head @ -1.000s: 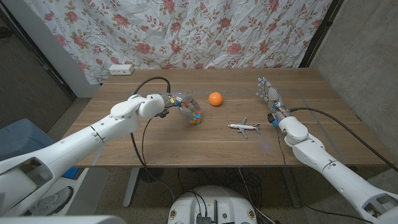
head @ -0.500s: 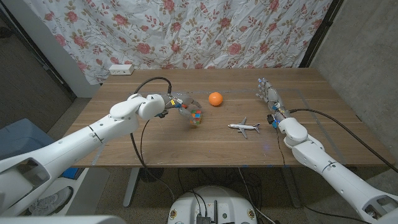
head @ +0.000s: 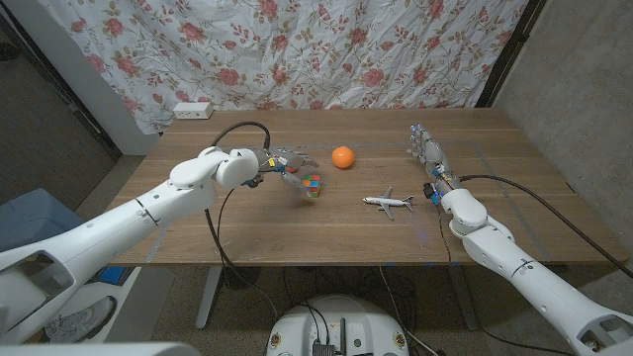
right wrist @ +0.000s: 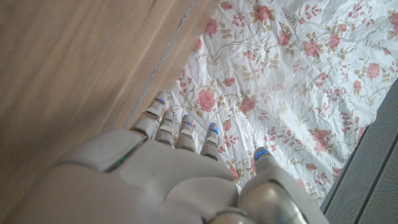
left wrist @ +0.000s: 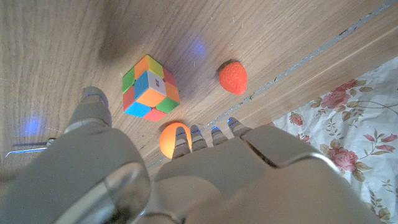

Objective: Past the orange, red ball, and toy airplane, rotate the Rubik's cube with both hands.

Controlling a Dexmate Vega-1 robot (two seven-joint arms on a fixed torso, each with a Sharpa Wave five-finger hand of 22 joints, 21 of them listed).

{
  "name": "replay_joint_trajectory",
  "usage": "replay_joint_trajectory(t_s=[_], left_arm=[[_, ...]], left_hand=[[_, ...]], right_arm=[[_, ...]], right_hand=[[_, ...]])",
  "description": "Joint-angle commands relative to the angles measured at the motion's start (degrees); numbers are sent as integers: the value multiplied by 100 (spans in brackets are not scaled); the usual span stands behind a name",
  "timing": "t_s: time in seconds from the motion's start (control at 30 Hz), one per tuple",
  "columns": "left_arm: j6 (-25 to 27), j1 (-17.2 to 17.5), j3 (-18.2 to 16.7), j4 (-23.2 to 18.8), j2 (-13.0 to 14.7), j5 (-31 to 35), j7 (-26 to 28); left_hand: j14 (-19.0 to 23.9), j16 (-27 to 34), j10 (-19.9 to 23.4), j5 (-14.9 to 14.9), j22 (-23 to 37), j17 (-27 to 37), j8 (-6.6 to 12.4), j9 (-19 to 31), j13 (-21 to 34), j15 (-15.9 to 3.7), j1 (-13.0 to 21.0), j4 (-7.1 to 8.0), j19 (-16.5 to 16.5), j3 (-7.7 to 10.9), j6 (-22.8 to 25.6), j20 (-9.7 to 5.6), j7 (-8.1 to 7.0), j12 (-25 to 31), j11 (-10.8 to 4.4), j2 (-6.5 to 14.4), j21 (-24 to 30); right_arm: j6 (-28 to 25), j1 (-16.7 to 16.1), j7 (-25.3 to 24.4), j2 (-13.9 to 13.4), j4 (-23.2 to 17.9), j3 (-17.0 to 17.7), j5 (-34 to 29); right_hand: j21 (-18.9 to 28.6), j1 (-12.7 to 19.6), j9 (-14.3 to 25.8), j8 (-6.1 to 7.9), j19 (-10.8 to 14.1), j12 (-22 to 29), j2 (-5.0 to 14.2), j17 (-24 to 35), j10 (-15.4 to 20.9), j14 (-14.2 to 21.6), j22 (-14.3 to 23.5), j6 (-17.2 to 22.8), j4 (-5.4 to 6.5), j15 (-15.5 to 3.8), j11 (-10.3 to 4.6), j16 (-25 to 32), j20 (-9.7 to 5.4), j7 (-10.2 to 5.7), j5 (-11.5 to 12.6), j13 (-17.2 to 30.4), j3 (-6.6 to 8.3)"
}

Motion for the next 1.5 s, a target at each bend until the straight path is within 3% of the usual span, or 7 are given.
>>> replay_joint_trajectory(t_s=[0.03, 0.17, 0.63, 0.73, 0.83, 1.3, 1.5], left_arm=[[248, 183, -317, 143, -45, -741, 19], [287, 332, -453, 208, -66, -1087, 348], [67, 681, -831, 580, -147, -2259, 1372], [17, 760, -909, 651, -152, -2439, 1614], [-126, 831, -1000, 796, -179, -2743, 1777], [-859, 1234, -1365, 1352, -282, -3855, 2467], [-1272, 1250, -1416, 1735, -406, -4186, 2584]], left_hand=[[-502, 16, -551, -6, 16, -2, -16, -2, 9, 55, -301, 101, -471, -52, -385, 3, 111, -28, 108, 86, 26], [-648, 16, -801, 2, 17, -2, -24, -5, 8, 47, -436, 132, -588, -65, -596, -22, 103, -26, 169, 143, 12], [-626, 62, -805, 21, 20, -3, 9, -5, 5, 14, -602, 199, -573, -67, -685, -129, 93, 36, 145, 271, 46], [-547, 90, -750, 31, 18, -6, 36, -8, 1, -14, -674, 219, -503, -63, -668, -273, 87, 70, 132, 331, 75], [-495, 103, -699, 36, 14, -8, 57, -9, -1, -41, -714, 226, -455, -63, -627, -354, 101, 91, 144, 358, 89], [-438, 106, -605, 61, 10, -10, 109, -13, -6, -70, -783, 258, -427, -16, -478, -402, 120, 119, 139, 523, 88], [-319, 127, -486, 78, 6, -14, 133, -17, -9, -99, -836, 269, -318, 20, -352, -424, 165, 147, 134, 645, 114]], right_arm=[[-76, -72, 183, -48, -97, 80, 267], [-97, -43, 292, -75, -81, 66, 315], [159, 169, 576, 155, 272, 46, 564], [272, 190, 601, 262, 393, 64, 654], [274, 200, 577, 268, 410, 54, 627], [284, 441, 729, 392, 609, -63, 626], [246, 488, 684, 444, 614, -113, 584]], right_hand=[[-20, -49, 7, -16, -45, -11, -26, 9, -81, -78, 10, -45, 29, -99, -110, -28, 4, -9, -15, 12, -49], [-20, -60, 6, -25, -55, -11, -27, 9, -92, -84, 10, -78, 37, -146, -142, -27, -14, 10, -15, 11, -55], [-4, -67, 2, -31, -32, 22, -22, -8, -27, 24, 7, -160, 52, -234, -253, 14, -123, 84, -10, 3, -62], [-3, -68, 2, -43, -29, 31, -24, -15, 6, 55, 6, -218, 56, -253, -240, 23, -120, 175, -9, 1, -65], [1, -70, 1, -35, -20, 35, -27, -20, 24, 104, 5, -217, 58, -236, -236, 39, -121, 188, -8, 0, -68], [9, -86, 0, -9, 12, 56, -36, -29, 123, 143, 5, -189, 76, -260, -221, 44, -148, 282, -5, -4, -86], [13, -93, 0, 2, 28, 63, -37, -34, 169, 173, 4, -169, 87, -277, -236, 51, -161, 315, -3, -5, -94]])
